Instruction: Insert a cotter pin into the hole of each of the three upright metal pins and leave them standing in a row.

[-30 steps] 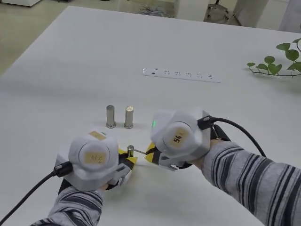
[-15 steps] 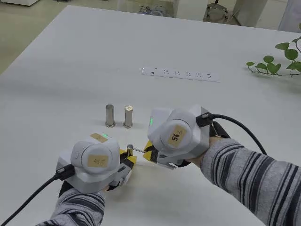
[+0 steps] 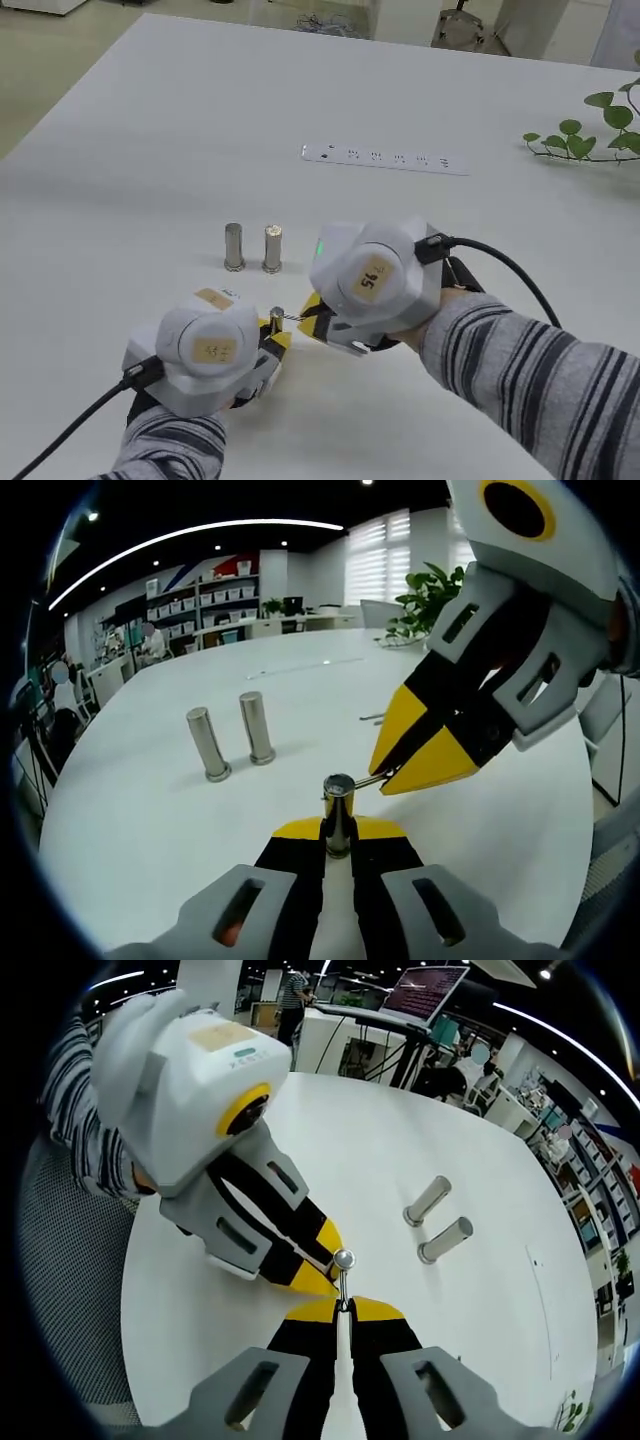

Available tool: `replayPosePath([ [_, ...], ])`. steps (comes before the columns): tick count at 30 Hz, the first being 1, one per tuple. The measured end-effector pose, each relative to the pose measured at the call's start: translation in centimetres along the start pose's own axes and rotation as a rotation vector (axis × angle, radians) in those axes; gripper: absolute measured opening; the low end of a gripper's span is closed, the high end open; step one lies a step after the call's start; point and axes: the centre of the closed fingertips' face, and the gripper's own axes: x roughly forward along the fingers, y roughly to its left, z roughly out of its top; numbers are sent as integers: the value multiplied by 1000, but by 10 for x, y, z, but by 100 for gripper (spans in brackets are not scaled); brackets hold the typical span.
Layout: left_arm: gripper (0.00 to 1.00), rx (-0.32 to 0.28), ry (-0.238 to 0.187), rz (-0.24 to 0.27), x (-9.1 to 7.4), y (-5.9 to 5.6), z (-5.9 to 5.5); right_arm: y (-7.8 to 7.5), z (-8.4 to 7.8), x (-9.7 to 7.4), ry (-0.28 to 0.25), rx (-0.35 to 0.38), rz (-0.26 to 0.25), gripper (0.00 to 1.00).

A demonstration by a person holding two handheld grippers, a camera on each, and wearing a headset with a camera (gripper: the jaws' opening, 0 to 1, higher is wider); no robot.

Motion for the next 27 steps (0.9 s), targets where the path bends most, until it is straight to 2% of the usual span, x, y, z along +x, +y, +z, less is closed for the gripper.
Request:
replayPosePath([
  [27,5,13,3,20,0,0,0,2,7,1,3,1,-7,0],
])
